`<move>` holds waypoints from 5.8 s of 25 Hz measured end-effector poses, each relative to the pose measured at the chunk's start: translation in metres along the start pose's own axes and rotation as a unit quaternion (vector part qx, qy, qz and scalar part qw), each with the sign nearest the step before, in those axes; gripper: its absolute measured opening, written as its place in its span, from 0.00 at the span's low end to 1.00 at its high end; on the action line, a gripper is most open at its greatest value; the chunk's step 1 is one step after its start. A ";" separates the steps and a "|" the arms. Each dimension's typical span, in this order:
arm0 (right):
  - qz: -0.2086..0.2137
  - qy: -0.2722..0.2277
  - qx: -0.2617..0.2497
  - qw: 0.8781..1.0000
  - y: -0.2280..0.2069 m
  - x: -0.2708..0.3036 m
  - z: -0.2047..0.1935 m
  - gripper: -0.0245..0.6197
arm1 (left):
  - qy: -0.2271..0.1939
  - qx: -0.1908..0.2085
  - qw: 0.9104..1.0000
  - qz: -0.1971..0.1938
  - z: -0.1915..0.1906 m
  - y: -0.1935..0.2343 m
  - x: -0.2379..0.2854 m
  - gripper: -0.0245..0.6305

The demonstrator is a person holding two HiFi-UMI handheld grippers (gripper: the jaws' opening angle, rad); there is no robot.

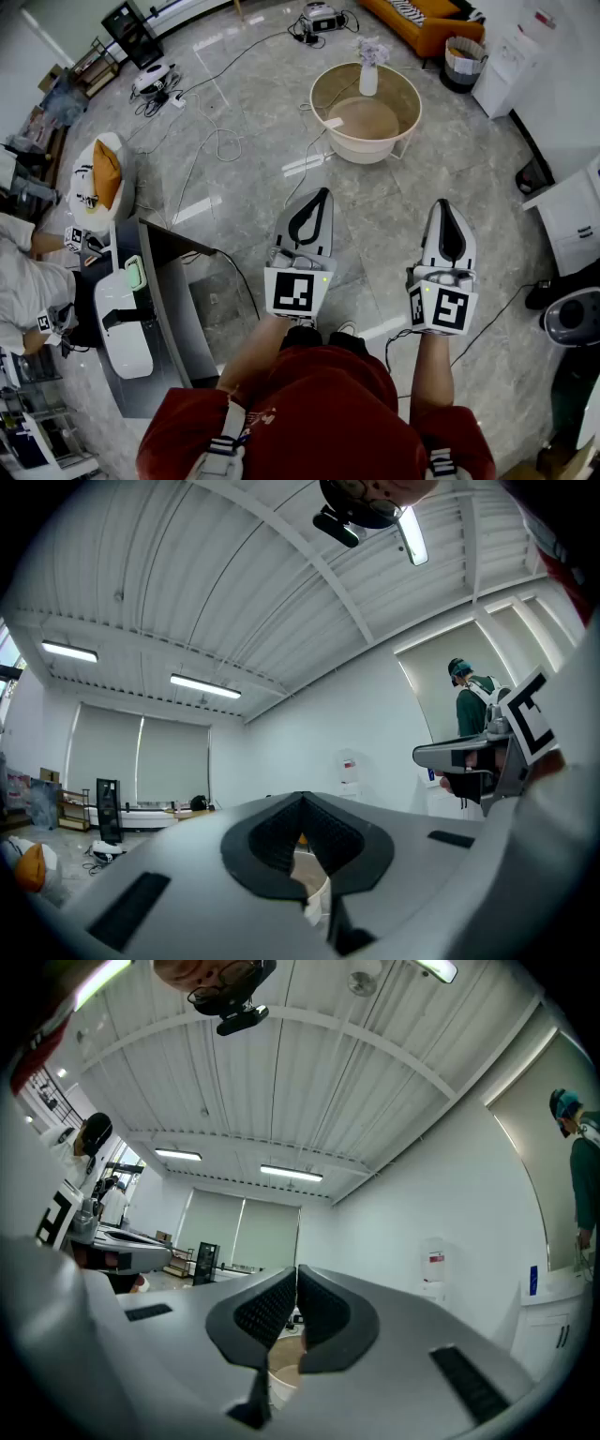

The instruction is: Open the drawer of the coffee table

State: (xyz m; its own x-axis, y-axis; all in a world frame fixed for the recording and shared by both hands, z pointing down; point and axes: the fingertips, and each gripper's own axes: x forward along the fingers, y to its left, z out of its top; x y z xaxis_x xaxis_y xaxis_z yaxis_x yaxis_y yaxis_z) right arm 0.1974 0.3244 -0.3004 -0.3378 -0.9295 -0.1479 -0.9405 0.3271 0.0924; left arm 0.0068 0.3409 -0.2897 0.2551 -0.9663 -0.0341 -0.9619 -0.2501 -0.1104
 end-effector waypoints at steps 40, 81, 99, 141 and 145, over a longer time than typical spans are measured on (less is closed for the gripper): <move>-0.044 0.033 0.039 0.998 0.034 0.150 -0.083 0.08 | 0.005 -0.011 0.999 -0.036 -0.062 0.116 0.122 0.06; 0.024 0.157 0.014 0.987 0.078 0.308 -0.795 0.08 | 0.011 0.000 0.998 -0.060 -0.737 0.147 0.335 0.06; 0.019 0.139 0.022 0.990 0.083 0.315 -0.978 0.08 | -0.001 0.012 0.997 -0.070 -0.899 0.125 0.362 0.06; 0.062 -0.048 0.648 0.758 0.023 0.435 -1.101 0.51 | 0.011 -0.024 0.999 -0.034 -0.915 0.127 0.412 0.06; 0.062 -0.048 0.658 0.749 0.025 0.423 -1.099 0.50 | 0.011 -0.022 0.999 -0.031 -0.912 0.128 0.409 0.06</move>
State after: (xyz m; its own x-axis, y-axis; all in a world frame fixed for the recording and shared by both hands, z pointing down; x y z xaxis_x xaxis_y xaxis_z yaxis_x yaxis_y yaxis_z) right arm 0.0720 -0.2476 0.7212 -0.3673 -0.8823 -0.2943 -0.1039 0.3534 -0.9297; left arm -0.1011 -0.1416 0.5886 0.3124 -0.9499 -0.0062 -0.9479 -0.3113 -0.0678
